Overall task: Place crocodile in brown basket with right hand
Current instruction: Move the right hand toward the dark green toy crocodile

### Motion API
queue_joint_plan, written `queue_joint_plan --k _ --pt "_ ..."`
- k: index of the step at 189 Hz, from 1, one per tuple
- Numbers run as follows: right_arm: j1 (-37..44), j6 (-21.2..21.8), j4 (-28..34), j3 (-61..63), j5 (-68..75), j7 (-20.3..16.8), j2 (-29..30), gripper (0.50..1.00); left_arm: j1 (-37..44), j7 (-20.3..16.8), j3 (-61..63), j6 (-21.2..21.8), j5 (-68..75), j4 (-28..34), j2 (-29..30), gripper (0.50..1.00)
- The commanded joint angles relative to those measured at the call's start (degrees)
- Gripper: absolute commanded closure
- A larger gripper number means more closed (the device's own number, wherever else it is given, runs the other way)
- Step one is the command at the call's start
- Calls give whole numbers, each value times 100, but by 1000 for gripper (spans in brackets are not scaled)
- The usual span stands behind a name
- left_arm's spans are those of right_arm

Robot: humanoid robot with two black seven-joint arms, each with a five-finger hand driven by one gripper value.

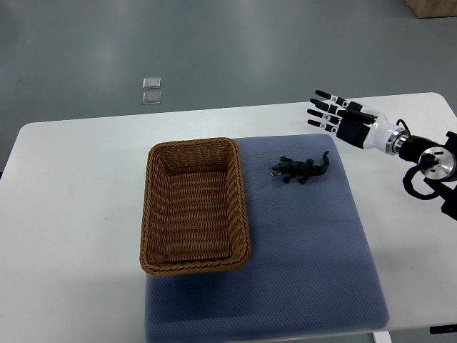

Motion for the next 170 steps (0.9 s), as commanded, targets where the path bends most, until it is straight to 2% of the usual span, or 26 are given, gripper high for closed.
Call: queue_joint_plan --k 1,59,88,135,170 --pt "7 6 0 -7 -1 -1 6 572 0 0 4 1 0 0 0 500" --pt "16 94 18 -51 -264 34 -3 572 9 0 -23 10 0 70 0 500" --pt "25 244 18 -34 -493 289 -3 572 -35 0 4 19 0 106 0 500" --pt "95 246 18 -16 -686 553 -38 572 -35 0 -23 19 0 97 0 500" --pt "279 246 26 -25 -1582 1010 -29 572 -35 0 -5 19 0 97 0 500"
